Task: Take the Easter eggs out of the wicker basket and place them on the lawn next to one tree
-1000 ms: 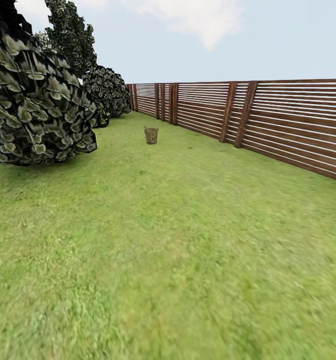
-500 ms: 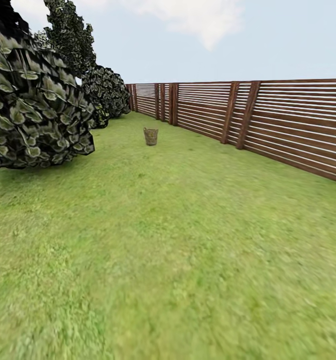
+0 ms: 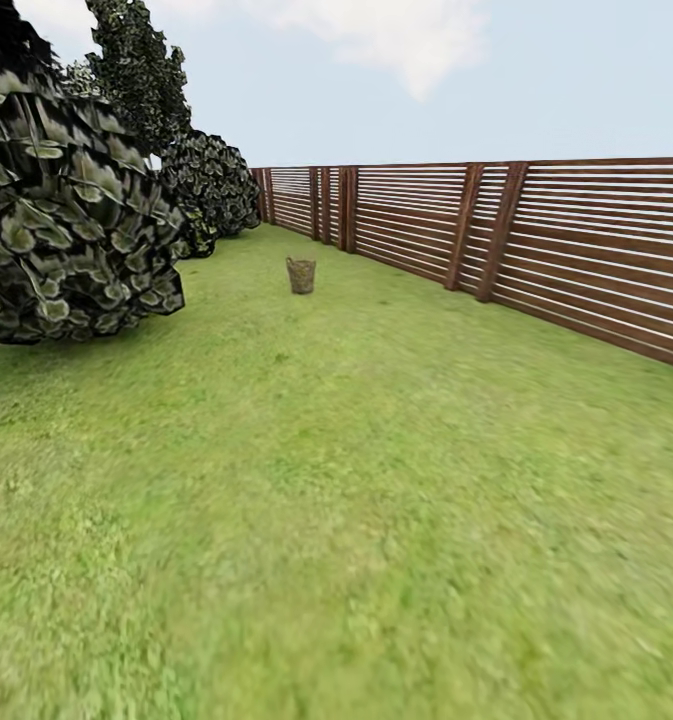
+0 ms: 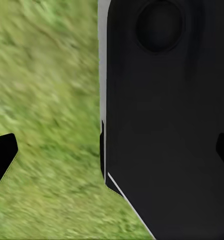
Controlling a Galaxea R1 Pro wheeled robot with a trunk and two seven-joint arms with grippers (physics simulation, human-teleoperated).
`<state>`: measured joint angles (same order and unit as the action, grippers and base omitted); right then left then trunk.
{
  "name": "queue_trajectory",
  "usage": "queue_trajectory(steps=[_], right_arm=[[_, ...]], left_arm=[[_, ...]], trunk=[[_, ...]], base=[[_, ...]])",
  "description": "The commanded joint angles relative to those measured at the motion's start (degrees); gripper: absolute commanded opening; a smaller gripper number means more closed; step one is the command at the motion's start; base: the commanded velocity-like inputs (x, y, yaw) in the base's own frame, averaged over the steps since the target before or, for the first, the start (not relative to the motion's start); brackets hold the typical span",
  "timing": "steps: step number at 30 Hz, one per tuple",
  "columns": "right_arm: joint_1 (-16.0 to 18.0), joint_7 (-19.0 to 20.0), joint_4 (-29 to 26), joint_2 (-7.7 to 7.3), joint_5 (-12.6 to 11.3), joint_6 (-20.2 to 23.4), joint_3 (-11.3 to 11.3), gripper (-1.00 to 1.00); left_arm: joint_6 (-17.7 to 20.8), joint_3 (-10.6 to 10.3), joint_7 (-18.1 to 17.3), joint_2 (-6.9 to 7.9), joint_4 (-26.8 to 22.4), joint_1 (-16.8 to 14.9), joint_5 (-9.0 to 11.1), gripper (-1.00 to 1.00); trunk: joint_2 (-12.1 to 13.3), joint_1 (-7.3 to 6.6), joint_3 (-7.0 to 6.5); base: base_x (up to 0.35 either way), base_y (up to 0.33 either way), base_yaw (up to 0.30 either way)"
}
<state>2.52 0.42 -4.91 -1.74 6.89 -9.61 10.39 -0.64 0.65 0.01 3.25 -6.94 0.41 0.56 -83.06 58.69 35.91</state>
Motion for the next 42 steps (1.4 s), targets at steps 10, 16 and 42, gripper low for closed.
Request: queue_trajectory(steps=[10, 16, 42], right_arm=[[0.0, 0.1, 0.0, -0.01, 0.8, 0.1, 0.0, 1.00], [0.0, 0.0, 0.0, -0.02, 0.7, -0.1, 0.0, 1.00], [0.0, 0.0, 0.0, -0.02, 0.7, -0.1, -0.1, 1.00]], left_arm=[[-0.1, 0.1, 0.0, 0.00, -0.1, 0.0, 0.1, 1.00], [-0.1, 0.1, 0.0, 0.00, -0.1, 0.0, 0.1, 1.00], [-0.1, 0.1, 0.1, 0.00, -0.1, 0.0, 0.1, 1.00]], trunk=[[0.0, 0.03, 0.04], [0.0, 0.03, 0.04], [0.0, 0.03, 0.04]], base=[[0.323, 0.000, 0.000], [0.323, 0.000, 0.000], [0.323, 0.000, 0.000]])
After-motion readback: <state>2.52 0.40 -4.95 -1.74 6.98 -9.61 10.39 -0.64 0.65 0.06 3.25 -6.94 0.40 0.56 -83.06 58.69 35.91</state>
